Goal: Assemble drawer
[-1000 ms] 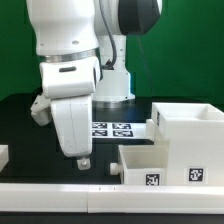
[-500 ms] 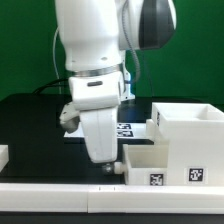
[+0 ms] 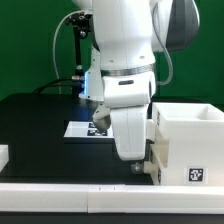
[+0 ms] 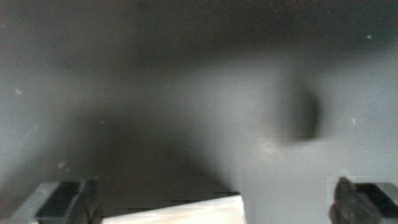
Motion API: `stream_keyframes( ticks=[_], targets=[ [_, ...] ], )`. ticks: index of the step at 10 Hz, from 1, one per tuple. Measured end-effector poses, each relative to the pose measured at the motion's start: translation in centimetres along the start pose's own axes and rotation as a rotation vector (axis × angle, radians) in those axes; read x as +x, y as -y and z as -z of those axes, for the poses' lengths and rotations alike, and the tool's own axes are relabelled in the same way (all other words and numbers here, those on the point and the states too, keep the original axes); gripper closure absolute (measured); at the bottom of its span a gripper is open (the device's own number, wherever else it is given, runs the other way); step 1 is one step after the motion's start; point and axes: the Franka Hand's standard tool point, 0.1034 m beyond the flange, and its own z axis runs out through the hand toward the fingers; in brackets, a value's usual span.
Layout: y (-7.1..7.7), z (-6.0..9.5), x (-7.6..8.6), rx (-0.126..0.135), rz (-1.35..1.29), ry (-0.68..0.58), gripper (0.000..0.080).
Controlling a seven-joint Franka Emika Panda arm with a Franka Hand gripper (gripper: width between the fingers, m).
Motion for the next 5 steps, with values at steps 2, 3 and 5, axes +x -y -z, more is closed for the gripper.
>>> stream_keyframes(
  ticks=[2,3,5],
  targets=[
    [-0.4,0.3,-1.2,-0.001,-0.006,0.007,0.0151],
    [-0.6,0.7,-1.6,-0.007,-0.008,0.01,0.0151],
    [-1.1,1.8,-2.7,-0.027,-0.046,0.018,0.0151]
  ],
)
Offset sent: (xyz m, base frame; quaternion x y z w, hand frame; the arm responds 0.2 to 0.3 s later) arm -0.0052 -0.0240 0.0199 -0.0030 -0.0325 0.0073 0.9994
